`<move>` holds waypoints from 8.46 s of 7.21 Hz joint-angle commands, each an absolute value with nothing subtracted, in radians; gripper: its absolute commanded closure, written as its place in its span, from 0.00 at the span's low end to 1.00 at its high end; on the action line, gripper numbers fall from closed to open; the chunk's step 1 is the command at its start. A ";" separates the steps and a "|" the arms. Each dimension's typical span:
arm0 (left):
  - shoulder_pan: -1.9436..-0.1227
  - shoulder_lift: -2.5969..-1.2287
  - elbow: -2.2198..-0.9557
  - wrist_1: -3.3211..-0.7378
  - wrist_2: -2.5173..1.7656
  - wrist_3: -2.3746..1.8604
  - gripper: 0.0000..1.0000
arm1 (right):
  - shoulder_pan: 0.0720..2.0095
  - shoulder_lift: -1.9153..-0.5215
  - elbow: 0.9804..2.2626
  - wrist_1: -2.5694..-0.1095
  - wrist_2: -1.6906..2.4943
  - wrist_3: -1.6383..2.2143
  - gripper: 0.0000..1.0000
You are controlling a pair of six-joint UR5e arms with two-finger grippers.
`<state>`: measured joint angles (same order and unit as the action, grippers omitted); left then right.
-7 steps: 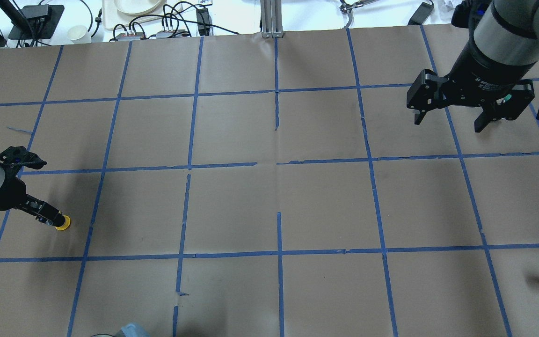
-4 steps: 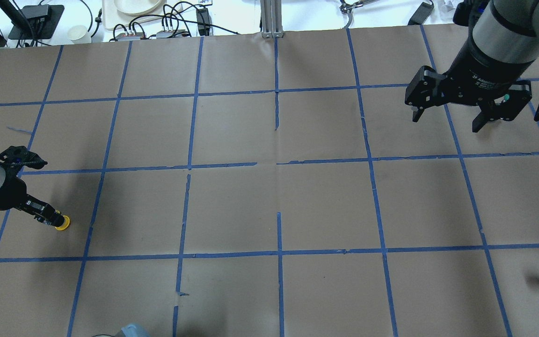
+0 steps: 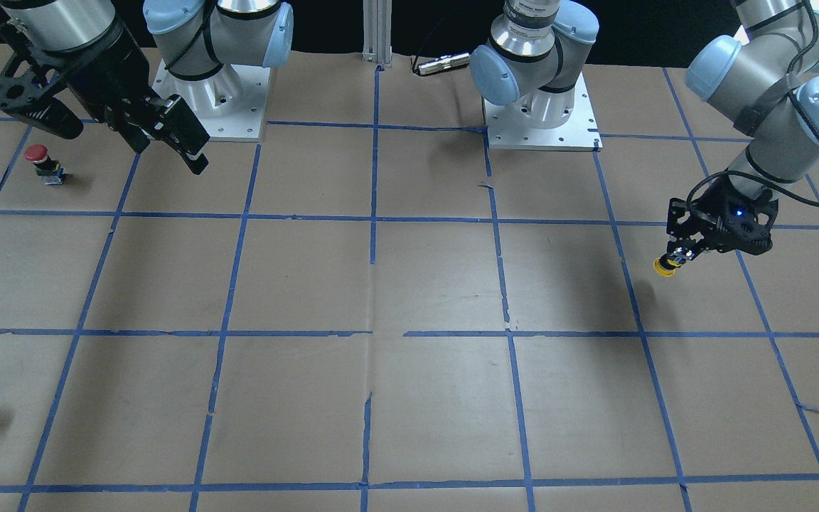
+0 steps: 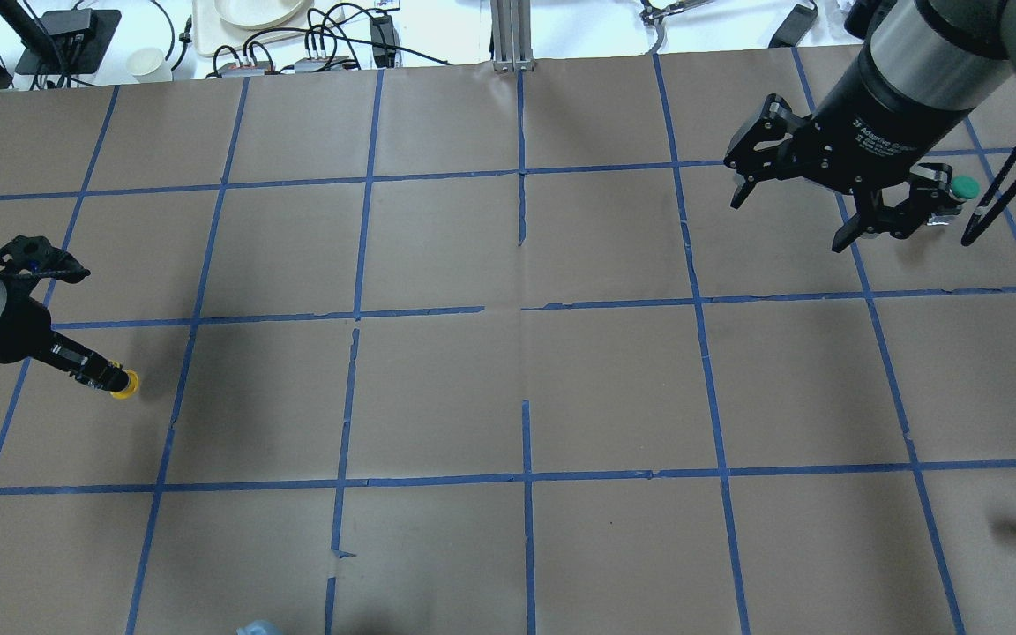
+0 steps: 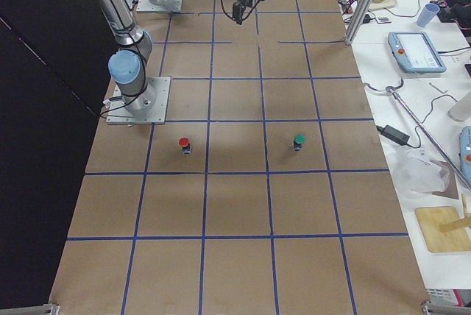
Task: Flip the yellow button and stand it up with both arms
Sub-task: 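Lift the yellow button with the left gripper while the right gripper approaches, then close the right gripper on the yellow cap held by the left gripper, then open the left gripper and release the button to the right gripper, then carry the button with the right gripper beside the green button while the left gripper withdraws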
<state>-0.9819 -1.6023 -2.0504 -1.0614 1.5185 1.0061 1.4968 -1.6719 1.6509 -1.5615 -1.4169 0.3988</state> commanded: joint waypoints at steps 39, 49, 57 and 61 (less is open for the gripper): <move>-1.447 -1.509 -1.813 -1.513 0.190 0.057 0.99 | 1.517 -1.624 1.712 -1.690 -0.383 1.154 0.79; -1.433 -1.526 -1.740 -1.526 0.656 0.049 0.00 | 1.376 -1.618 1.715 -1.699 -0.809 0.687 0.81; -1.565 -1.534 -1.590 -1.638 1.602 0.066 0.00 | 1.130 -1.617 2.032 -2.178 -1.559 -0.632 0.90; -1.576 -1.617 -1.442 -1.683 1.585 0.233 0.01 | 0.884 -1.609 2.150 -2.381 -1.406 -1.036 0.92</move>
